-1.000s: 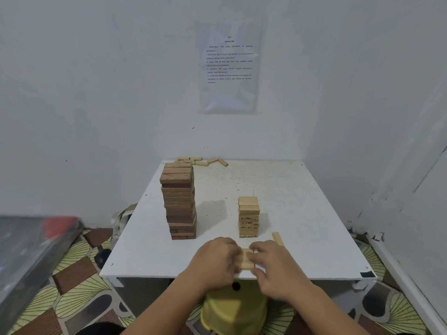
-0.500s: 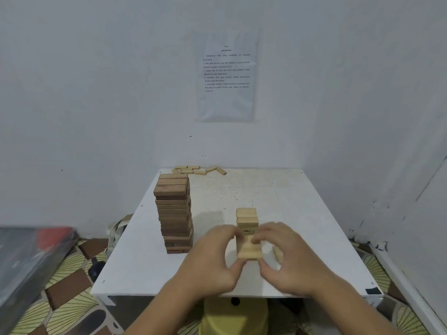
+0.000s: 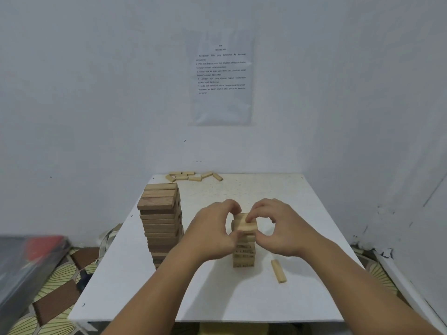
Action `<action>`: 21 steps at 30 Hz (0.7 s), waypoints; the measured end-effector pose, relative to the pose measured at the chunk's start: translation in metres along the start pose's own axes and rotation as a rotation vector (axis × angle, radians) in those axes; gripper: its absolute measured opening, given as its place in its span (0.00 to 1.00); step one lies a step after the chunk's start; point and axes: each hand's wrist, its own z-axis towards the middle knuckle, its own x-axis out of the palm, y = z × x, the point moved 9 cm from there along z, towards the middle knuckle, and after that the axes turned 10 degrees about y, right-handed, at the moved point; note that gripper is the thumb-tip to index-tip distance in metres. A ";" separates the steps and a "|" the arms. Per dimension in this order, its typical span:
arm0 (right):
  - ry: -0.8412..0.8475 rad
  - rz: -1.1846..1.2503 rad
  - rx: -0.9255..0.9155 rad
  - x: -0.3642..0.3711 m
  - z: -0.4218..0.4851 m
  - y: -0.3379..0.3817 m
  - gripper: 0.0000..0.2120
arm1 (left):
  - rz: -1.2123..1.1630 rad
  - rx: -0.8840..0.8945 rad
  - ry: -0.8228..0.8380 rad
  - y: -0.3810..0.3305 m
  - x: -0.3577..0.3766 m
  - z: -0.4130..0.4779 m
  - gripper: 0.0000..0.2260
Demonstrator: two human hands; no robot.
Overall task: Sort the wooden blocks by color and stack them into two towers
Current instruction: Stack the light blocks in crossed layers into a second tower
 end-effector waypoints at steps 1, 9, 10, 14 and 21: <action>0.008 0.001 0.000 0.003 0.001 -0.002 0.12 | 0.008 -0.005 0.005 0.003 0.002 0.000 0.21; 0.020 0.019 -0.007 0.009 0.006 -0.004 0.13 | 0.017 -0.021 0.024 0.010 0.004 0.002 0.20; 0.024 0.023 -0.006 0.010 0.006 -0.004 0.13 | 0.020 -0.023 0.030 0.010 0.005 0.002 0.20; 0.027 0.042 -0.003 0.013 0.005 -0.005 0.12 | 0.018 -0.030 0.050 0.010 0.007 0.001 0.21; 0.031 0.061 -0.006 0.013 0.003 -0.002 0.18 | 0.041 -0.042 0.118 0.008 0.009 0.000 0.27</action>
